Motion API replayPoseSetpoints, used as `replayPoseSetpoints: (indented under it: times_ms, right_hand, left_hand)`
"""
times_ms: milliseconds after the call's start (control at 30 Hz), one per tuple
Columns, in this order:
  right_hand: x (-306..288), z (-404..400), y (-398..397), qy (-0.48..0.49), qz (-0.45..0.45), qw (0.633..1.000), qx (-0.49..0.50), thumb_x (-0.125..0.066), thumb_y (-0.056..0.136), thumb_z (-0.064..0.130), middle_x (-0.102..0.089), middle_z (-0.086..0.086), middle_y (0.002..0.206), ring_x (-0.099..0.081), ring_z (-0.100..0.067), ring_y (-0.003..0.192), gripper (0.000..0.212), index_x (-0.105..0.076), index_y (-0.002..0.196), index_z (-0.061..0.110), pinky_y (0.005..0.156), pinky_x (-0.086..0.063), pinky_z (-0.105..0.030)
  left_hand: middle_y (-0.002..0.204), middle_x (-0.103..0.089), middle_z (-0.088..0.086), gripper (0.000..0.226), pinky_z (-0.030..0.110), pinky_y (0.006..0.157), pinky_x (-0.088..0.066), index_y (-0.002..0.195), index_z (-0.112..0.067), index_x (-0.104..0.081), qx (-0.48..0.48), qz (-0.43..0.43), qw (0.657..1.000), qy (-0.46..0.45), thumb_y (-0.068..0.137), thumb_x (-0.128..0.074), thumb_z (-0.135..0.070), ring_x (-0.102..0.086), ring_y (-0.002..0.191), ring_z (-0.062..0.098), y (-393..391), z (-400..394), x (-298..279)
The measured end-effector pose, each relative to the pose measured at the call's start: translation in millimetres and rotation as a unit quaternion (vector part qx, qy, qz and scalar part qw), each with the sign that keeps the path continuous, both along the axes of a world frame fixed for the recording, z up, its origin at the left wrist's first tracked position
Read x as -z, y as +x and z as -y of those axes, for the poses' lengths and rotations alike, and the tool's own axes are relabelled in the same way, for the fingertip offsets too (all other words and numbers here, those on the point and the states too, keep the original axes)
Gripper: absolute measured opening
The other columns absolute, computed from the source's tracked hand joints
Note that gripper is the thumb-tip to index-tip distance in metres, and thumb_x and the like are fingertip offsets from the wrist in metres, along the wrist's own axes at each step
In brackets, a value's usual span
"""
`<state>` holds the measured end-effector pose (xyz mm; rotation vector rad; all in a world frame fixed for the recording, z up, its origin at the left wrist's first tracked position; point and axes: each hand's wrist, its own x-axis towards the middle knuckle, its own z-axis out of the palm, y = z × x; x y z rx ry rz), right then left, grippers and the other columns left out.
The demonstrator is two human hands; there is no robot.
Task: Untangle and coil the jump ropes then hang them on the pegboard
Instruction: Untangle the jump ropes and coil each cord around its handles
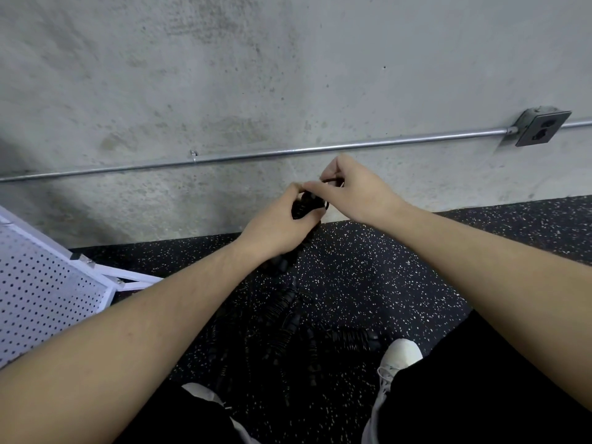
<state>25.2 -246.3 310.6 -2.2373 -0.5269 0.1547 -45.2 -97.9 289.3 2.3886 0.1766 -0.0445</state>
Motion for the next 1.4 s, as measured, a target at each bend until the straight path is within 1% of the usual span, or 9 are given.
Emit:
replayPoseSetpoints:
  times_ms: [167,300,500,633,800,1000,1167,1300,1400]
  right_hand:
    - [-6,4,-2,0.028,0.028,0.995,-0.087,-0.062,0.099,0.039,-0.067,0.009,0.097,-0.062,-0.005,0.090,0.029,-0.064,0.121,0.021,0.085,-0.050,-0.024]
    - [-8,8,-2,0.021,0.030,0.987,-0.154,-0.055,0.104,0.028,-0.061,0.025,0.102,-0.055,0.018,0.087,0.032,-0.061,0.134,0.020,0.082,-0.039,-0.003]
    - [-2,4,3,0.088,0.019,0.989,-0.114,-0.066,0.097,0.035,-0.051,0.010,0.092,-0.049,-0.002,0.082,0.037,-0.058,0.132,0.042,0.082,-0.040,-0.011]
    - [3,0,0,0.109,0.018,0.987,-0.118,-0.069,0.094,0.038,-0.045,0.010,0.081,-0.050,-0.004,0.084,0.035,-0.060,0.126,0.047,0.085,-0.043,-0.022]
    - [-3,-4,-6,0.219,-0.044,0.972,-0.072,-0.075,0.090,0.016,-0.056,0.020,0.059,-0.052,0.008,0.062,0.027,-0.074,0.116,0.017,0.066,-0.039,-0.005]
    - [1,-8,-13,0.327,-0.172,0.928,-0.046,-0.075,0.089,0.011,-0.079,0.003,0.096,-0.071,-0.005,0.087,0.019,-0.077,0.107,0.018,0.079,-0.054,-0.017]
    - [-4,-11,-16,0.216,-0.056,0.974,-0.035,-0.064,0.099,0.028,-0.064,0.014,0.095,-0.062,0.009,0.085,0.024,-0.073,0.122,0.024,0.076,-0.046,-0.006]
    - [-2,-10,-12,0.121,-0.029,0.989,-0.085,-0.044,0.108,0.031,-0.064,-0.002,0.123,-0.056,-0.007,0.119,0.036,-0.058,0.141,0.027,0.094,-0.036,-0.005]
    - [-11,-4,-9,0.140,-0.085,0.981,-0.107,-0.045,0.108,0.028,-0.060,0.019,0.111,-0.054,0.016,0.097,0.035,-0.057,0.141,0.031,0.082,-0.038,-0.003]
  left_hand:
    - [0.107,-0.064,-0.016,0.044,0.039,0.092,-0.057,0.141,-0.040,-0.042,-0.030,0.018,0.992,-0.124,0.100,-0.057,-0.050,-0.069,0.094,0.010,2,1,2]
    - [0.103,-0.068,-0.005,0.038,0.041,0.089,-0.059,0.137,-0.043,-0.044,-0.044,0.036,0.978,-0.202,0.102,-0.058,-0.045,-0.071,0.092,0.015,1,-1,0]
    - [0.104,-0.074,0.007,0.034,0.044,0.077,-0.063,0.132,-0.052,-0.047,-0.050,0.027,0.945,-0.323,0.102,-0.059,-0.041,-0.074,0.084,0.022,-3,-1,-3]
    - [0.107,-0.071,0.007,0.040,0.032,0.072,-0.060,0.133,-0.045,-0.040,-0.037,0.047,0.951,-0.302,0.100,-0.062,-0.038,-0.072,0.081,0.013,-7,-3,-6]
    - [0.110,-0.069,0.002,0.038,0.028,0.077,-0.058,0.136,-0.037,-0.038,0.004,0.069,0.954,-0.290,0.103,-0.057,-0.033,-0.069,0.083,0.003,-13,-1,-4]
    - [0.112,-0.071,0.007,0.025,0.036,0.088,-0.056,0.133,-0.033,-0.045,0.008,0.103,0.956,-0.276,0.109,-0.045,-0.036,-0.067,0.092,0.011,-14,1,-5]
    - [0.104,-0.072,0.003,0.015,0.032,0.077,-0.056,0.122,-0.036,-0.051,-0.034,0.120,0.949,-0.289,0.107,-0.049,-0.035,-0.070,0.084,0.010,-11,0,-5]
    - [0.105,-0.072,0.007,0.013,0.045,0.080,-0.060,0.118,-0.040,-0.056,-0.057,0.131,0.940,-0.310,0.106,-0.052,-0.035,-0.073,0.086,0.020,-9,-5,-3]
    - [0.096,-0.074,-0.001,0.014,0.042,0.075,-0.060,0.111,-0.047,-0.059,-0.073,0.143,0.937,-0.311,0.105,-0.054,-0.035,-0.072,0.081,0.015,-9,-6,-4]
